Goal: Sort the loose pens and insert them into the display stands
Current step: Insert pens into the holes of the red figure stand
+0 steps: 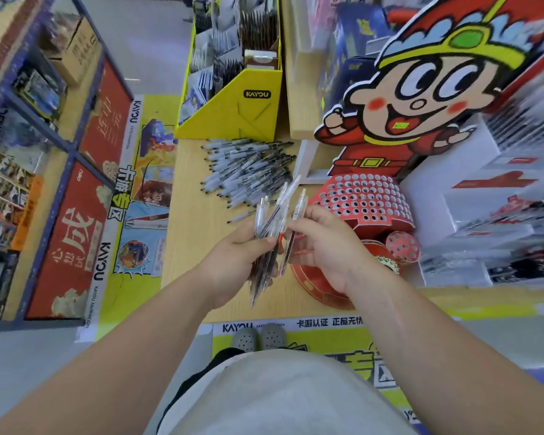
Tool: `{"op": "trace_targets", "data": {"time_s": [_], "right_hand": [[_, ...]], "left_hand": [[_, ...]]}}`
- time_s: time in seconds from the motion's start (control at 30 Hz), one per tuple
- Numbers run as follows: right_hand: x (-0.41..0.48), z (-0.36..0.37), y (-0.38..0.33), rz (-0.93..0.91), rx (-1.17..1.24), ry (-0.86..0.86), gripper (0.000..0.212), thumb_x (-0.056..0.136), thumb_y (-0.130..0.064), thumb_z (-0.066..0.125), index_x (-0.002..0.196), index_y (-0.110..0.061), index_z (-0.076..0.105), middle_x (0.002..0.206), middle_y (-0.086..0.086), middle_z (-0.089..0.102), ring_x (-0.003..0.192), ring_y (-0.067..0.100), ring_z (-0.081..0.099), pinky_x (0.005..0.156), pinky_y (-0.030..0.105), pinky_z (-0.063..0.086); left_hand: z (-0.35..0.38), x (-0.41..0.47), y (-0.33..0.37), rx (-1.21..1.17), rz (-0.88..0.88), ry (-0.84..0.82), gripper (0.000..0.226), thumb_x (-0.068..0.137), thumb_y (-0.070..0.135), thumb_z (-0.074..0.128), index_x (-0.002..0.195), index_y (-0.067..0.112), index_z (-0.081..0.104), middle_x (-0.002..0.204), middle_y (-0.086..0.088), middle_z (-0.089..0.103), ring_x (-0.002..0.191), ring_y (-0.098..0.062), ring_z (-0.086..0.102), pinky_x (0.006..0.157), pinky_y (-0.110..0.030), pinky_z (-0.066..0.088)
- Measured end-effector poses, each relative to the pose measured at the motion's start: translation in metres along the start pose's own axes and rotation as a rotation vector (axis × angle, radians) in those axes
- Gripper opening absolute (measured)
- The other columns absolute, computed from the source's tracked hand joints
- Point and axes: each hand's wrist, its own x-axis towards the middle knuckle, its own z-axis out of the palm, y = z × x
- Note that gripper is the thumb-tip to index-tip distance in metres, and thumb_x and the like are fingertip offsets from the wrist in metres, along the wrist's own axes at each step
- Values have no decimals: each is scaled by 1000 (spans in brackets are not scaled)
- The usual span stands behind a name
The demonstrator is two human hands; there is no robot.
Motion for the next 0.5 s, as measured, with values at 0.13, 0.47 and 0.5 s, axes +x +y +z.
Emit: {"op": "trace_targets", "data": {"time_s": [0.13, 0.47, 0.5], "right_hand": [[-8, -14, -7, -97, 4, 205, 9, 97, -21, 64, 103, -14, 63, 98, 18, 70, 66, 23, 64, 61, 38, 53], [-41, -62, -6, -284, -85, 462, 13, 100, -15, 60, 91, -22, 67, 88, 5, 71, 73, 14, 66, 58, 27, 52], [-46, -67, -6, -299, -66, 471, 14, 100, -15, 59, 91, -22, 68, 90, 5, 72, 74, 14, 66, 59, 27, 52]], "left_hand": [[7, 9, 0, -37, -3, -145, 25, 102, 17, 55, 123, 28, 64, 90, -13, 60, 71, -26, 58, 63, -40, 47], [38, 22, 8, 227, -101, -480, 23, 104, 8, 51, 119, 22, 61, 75, -1, 61, 66, -22, 57, 60, -33, 48], [45, 22, 9, 243, -104, -503, 25, 104, 7, 51, 121, 22, 60, 74, 1, 62, 66, -21, 57, 59, -32, 48]]}}
